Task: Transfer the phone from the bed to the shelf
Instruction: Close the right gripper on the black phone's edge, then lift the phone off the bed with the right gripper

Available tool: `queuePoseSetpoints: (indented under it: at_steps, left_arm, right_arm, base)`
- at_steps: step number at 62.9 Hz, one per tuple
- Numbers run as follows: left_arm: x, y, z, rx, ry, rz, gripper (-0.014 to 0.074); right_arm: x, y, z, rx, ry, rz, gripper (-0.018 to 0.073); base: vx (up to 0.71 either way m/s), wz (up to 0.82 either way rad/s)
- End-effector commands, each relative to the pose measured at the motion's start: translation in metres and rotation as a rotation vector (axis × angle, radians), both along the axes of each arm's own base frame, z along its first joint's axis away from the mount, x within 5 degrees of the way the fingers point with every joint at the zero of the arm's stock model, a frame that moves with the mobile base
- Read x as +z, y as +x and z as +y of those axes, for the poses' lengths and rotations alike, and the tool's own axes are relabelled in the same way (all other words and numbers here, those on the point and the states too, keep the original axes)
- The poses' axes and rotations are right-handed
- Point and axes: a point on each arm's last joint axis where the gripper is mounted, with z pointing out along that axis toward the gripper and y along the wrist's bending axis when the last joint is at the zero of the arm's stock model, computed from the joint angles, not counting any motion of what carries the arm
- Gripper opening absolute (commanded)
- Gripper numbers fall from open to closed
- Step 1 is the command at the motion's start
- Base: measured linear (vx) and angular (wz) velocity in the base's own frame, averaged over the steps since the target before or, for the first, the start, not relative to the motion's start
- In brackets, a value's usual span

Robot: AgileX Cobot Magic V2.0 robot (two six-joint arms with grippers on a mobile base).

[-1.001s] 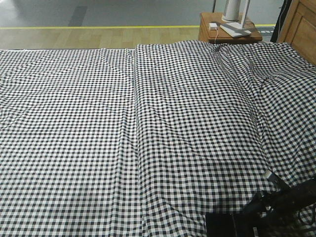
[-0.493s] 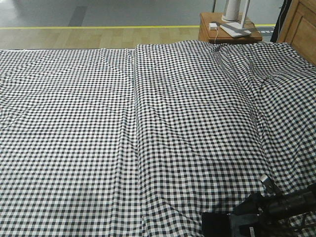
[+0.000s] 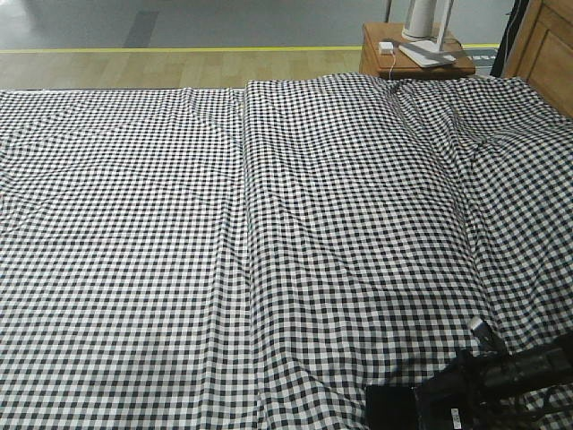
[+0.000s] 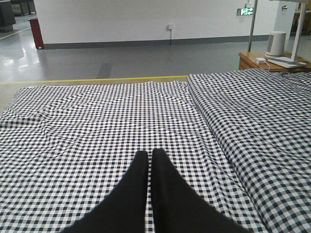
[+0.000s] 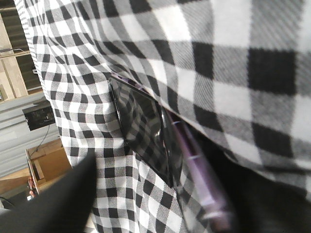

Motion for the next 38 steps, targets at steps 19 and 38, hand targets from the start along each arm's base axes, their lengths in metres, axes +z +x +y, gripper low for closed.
queuePoseSetpoints:
  at_steps: [19, 38]
  left_arm:
    - [0.005, 0.000, 0.000, 0.003, -0.007, -0.075, 0.0001]
    - [0.005, 0.000, 0.000, 0.003, -0.007, -0.075, 0.0001]
  right_arm:
    - [0.030, 0.009, -0.001, 0.024, 0.122, -0.022, -0.0012]
    - [0.067, 0.026, -0.010, 0.040, 0.070, -0.093, -0.0003]
  base:
    - [0.00, 0.00]
    - [0.00, 0.00]
